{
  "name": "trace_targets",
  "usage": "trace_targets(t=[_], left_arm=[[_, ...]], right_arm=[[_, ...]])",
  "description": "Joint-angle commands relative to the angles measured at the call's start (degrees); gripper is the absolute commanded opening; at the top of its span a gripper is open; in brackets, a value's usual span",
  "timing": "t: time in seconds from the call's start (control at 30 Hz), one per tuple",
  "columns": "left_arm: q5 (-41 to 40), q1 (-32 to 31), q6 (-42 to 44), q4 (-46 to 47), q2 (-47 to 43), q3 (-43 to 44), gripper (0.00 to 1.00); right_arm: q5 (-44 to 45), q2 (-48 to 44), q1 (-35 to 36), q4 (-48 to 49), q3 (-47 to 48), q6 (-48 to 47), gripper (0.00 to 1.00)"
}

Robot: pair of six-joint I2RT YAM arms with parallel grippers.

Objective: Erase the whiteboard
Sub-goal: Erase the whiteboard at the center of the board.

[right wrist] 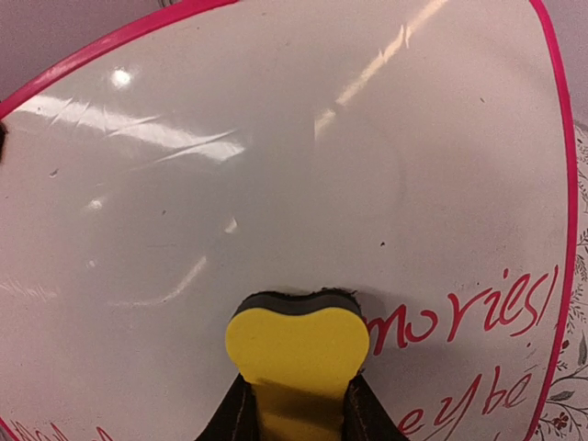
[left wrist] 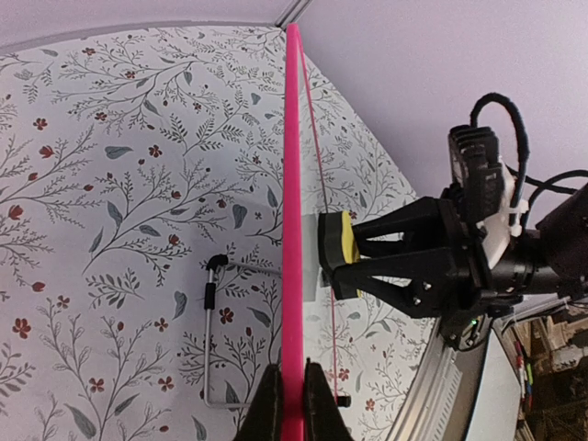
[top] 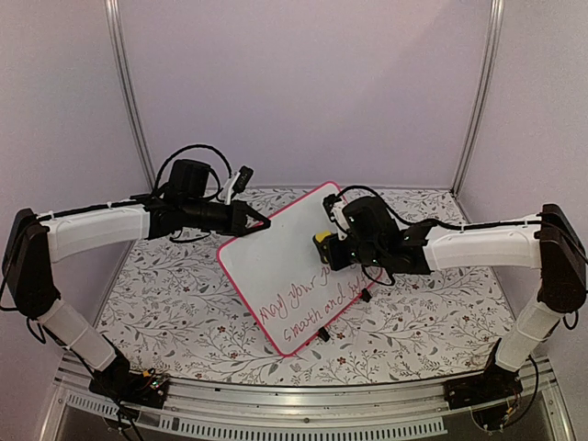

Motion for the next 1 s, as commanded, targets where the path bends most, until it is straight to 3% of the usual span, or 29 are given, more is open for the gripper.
trace_targets(t=[0.0,0.97], left_arm=[[-0.78,-1.58,4.88,-2.13,1.91,-0.65,0.0],[-0.63,-1.63,4.74,-2.14,2.19,-0.65,0.0]], right_arm=[[0.71,1.44,-0.93,1.21,-1.81,1.37,0.26],[-0.26,-1.5,-0.86,-0.22,-10.06,4.13,0.26]])
